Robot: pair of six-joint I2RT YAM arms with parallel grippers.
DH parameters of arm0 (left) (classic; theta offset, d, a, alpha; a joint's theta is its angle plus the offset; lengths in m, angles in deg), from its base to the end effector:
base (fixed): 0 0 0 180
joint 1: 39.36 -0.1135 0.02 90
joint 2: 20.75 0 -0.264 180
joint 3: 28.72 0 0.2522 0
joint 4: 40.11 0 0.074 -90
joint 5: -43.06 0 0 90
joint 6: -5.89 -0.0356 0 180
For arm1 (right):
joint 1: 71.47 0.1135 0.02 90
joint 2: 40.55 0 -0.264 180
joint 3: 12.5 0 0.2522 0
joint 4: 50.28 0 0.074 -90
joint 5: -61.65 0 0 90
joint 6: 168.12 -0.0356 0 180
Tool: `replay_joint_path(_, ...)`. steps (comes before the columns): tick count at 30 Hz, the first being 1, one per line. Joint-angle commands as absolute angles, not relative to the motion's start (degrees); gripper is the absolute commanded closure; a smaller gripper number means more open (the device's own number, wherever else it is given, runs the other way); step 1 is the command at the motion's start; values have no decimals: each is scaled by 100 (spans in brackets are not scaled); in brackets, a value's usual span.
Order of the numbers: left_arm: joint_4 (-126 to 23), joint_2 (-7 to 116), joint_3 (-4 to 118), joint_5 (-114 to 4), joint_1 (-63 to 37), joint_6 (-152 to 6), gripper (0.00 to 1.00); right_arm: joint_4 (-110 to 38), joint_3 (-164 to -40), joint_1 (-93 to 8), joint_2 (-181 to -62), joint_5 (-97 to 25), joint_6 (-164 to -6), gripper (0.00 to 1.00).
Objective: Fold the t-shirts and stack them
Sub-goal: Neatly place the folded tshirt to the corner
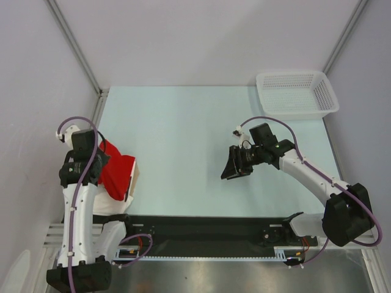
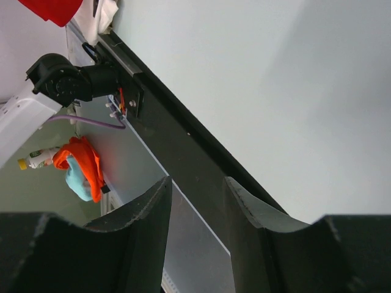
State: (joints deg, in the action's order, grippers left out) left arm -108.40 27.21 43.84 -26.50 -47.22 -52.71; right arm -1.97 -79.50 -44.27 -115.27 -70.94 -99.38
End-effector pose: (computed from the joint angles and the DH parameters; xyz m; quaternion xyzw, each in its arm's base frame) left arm 0.1470 0.0328 0.3404 -0.3697 0.8288 0.0808 0.4121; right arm 0.2170 0.1386 0.2512 -0.1521 0.8844 0.4284 0.1057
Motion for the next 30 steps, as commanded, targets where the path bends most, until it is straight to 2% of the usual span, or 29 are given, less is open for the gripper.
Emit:
replay_joint_path(1,-10327,2583,4419,-2331,-4780,-5853,100,-180,-8005,-4396,-11561,-7229,-9825,56)
replay_joint_path(8,-10151,2671,4718,-2075,-4657,-6618,100,-101,-8154,-4388,-11728,-7282,-9807,56)
replay_joint_path(12,-10300,2259,4192,-1733,-4639,-6452,100,-22,-8269,-4361,-11825,-7247,-9755,56)
replay_joint_path(15,-10563,2196,3848,-1101,-4639,-5627,99,-48,-8278,-4309,-11895,-7265,-9790,56)
replay_joint_path(23,-10670,2723,3962,-1890,-4981,-4931,100,-355,-8514,-3835,-12175,-6940,-10149,53)
replay_joint_path(30,-10599,2934,3585,-1917,-5219,-4703,100,-856,-9112,-3342,-12887,-7080,-10650,52)
